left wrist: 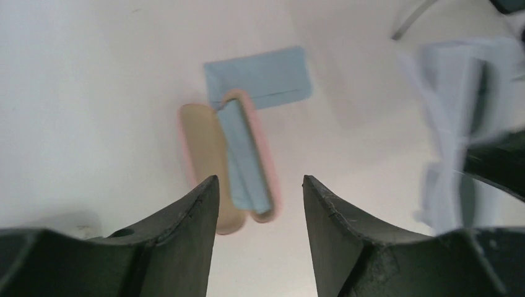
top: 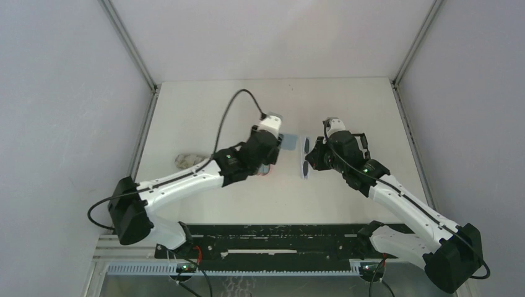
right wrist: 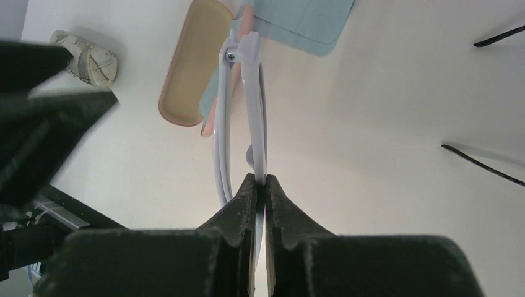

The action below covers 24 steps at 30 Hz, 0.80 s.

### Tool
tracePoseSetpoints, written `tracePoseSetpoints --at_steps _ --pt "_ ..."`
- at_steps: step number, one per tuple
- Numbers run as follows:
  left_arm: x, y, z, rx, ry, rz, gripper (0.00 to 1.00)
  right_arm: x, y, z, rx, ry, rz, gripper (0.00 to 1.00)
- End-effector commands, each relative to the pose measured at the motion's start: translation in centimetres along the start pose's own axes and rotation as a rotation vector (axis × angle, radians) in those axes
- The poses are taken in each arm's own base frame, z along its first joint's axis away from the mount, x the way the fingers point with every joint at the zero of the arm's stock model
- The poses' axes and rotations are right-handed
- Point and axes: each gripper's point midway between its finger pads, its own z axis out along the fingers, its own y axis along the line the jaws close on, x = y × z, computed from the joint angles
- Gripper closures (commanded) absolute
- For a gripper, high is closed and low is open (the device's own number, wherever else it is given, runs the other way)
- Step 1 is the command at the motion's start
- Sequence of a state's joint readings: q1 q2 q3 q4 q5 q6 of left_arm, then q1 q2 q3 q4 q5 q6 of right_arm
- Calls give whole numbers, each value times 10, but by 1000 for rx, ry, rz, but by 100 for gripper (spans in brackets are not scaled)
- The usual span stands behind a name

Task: Organize the sunglasses
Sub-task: Fold the sunglasses, then move the sunglasses case to the center of the board.

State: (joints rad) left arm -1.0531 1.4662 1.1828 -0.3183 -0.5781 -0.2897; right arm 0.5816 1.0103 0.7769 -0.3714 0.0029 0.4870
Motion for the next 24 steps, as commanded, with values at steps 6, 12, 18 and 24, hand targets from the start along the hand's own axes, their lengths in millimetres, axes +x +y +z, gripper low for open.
tracePoseSetpoints --at_steps 6,12,18,24 --pt "24 79 28 63 25 -364 38 -2 -3 2 13 -9 13 100" --pt "50 104 54 17 82 -416 37 2 -3 3 6 10 8 100" --pt "71 105 85 83 146 -477 38 7 -5 5 11 30 5 100" --pt "86 102 107 108 205 -479 42 6 -2 8 -5 32 12 100"
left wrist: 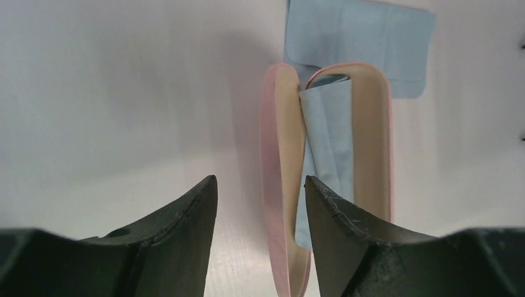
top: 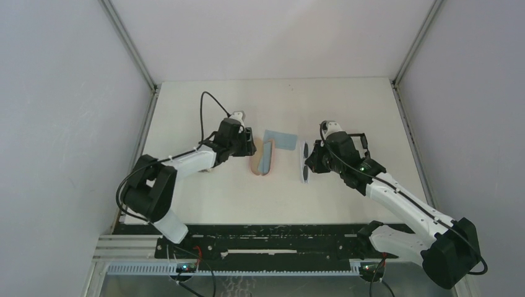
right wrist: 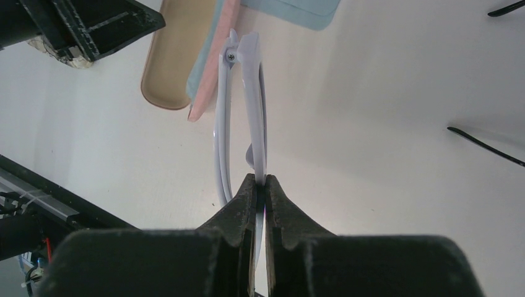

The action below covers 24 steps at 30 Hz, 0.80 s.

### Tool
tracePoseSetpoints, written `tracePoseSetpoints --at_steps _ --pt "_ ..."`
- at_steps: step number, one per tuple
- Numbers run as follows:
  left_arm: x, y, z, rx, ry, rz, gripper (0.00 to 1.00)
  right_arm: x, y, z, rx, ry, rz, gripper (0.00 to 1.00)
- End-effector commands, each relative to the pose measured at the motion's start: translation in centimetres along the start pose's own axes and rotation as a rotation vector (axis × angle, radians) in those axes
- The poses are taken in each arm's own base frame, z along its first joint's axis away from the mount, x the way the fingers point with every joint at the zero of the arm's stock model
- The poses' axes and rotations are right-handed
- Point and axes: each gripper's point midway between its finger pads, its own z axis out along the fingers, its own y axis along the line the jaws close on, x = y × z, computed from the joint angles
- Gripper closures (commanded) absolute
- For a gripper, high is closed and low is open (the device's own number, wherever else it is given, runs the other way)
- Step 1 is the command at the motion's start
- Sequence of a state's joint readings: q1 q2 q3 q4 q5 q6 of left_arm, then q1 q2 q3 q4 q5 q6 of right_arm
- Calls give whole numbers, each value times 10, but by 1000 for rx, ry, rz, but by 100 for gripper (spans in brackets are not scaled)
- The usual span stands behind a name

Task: Organize the sunglasses
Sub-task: Move the sunglasses case to the center of the board.

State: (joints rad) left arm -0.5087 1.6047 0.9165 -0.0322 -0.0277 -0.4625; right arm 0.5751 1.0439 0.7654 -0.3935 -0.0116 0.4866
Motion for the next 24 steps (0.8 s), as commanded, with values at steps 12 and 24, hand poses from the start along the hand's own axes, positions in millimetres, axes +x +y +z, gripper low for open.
tracePoseSetpoints --at_steps 12,24 --pt "5 -19 24 106 56 -16 65 -10 2 -2 -16 -30 7 100" --pt "-1 -8 -16 -25 -8 67 89 -7 -1 -2 3 -25 -4 100"
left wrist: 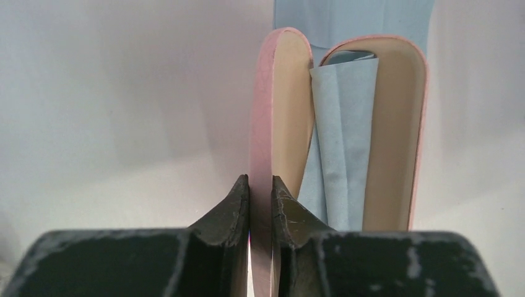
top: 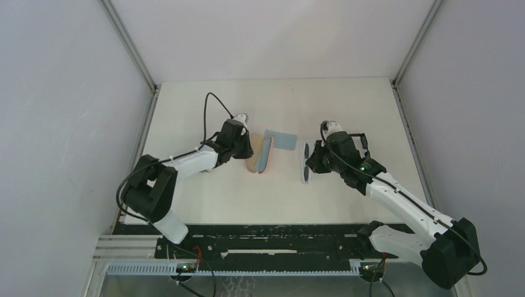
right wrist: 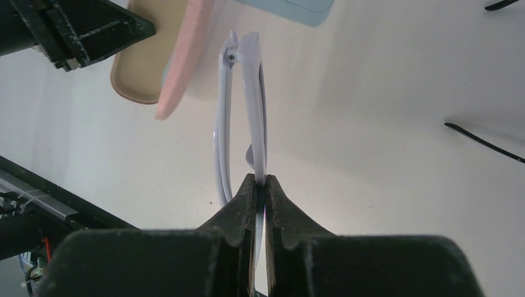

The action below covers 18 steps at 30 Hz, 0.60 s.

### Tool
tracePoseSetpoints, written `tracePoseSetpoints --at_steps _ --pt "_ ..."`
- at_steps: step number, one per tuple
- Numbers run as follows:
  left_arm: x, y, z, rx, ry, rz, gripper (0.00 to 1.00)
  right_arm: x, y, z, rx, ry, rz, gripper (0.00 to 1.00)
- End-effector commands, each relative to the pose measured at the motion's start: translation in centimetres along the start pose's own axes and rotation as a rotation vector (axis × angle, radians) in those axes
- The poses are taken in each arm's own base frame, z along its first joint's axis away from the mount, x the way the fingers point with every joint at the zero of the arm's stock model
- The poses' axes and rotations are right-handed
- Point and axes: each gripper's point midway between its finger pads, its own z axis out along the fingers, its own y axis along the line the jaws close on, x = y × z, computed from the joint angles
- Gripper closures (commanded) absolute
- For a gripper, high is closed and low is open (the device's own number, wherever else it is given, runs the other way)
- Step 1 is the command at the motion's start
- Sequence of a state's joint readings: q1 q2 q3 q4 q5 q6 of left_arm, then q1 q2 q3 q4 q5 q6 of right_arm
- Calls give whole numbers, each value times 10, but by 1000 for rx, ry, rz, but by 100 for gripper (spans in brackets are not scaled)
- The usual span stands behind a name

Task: Organize the sunglasses
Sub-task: Move the sunglasses case to the center of the board.

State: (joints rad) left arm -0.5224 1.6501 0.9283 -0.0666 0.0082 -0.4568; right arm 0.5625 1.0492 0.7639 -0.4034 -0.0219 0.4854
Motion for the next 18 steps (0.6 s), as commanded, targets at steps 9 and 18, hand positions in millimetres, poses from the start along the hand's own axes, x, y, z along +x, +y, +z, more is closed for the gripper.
tracePoseSetpoints --at_steps 9,18 --pt "-10 2 -63 -236 -86 190 91 -4 0 -6 -3 -39 -15 100" --pt "6 11 -92 -503 -59 383 91 4 -4 -5 4 -29 -6 100"
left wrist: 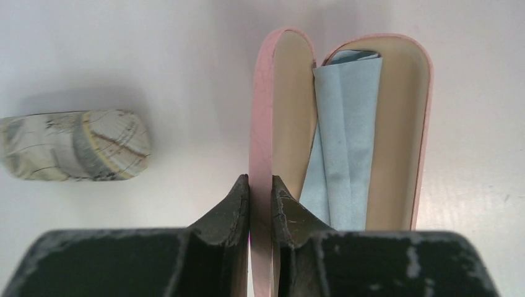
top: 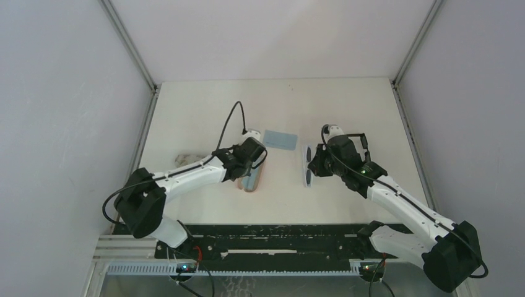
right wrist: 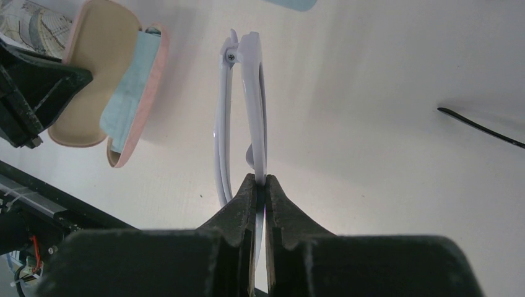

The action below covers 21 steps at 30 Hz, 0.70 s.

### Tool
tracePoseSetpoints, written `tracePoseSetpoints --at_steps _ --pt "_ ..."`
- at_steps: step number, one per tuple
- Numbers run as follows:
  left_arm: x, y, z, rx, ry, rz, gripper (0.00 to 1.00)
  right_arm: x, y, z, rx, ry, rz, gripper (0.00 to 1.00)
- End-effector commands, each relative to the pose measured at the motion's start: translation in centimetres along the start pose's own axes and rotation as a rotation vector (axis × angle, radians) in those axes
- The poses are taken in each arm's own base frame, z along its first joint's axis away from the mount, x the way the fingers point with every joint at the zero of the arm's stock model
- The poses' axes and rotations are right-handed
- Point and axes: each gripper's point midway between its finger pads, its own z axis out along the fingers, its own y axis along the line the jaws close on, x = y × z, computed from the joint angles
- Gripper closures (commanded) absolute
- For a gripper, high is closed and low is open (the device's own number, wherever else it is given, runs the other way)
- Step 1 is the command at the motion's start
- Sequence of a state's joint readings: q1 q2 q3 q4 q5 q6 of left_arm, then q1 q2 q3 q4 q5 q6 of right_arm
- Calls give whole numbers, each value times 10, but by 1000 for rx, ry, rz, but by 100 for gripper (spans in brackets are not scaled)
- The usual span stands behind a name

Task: Organize the sunglasses
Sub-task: Move the sunglasses case to the center of the board.

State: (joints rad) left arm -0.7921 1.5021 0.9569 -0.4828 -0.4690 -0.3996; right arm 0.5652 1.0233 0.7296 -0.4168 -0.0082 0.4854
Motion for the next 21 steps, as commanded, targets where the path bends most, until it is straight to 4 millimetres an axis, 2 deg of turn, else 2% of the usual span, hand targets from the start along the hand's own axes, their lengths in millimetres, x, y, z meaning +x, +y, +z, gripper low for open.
tracePoseSetpoints --at_steps 1,6,10,14,21 --pt "-26 18 -22 -186 -80 65 91 -7 3 -4 -14 -42 -2 100" --pt "-25 20 -32 -324 -103 170 92 -2 -5 -4 24 -38 9 100" --pt "-23 14 -34 -400 -117 253 92 0 -11 -3 50 -36 26 100" --pt "-15 4 -28 -403 -102 276 92 5 -15 1 58 -22 58 100" --pt "-4 -15 -22 -357 -84 269 83 15 -9 13 11 23 95 100"
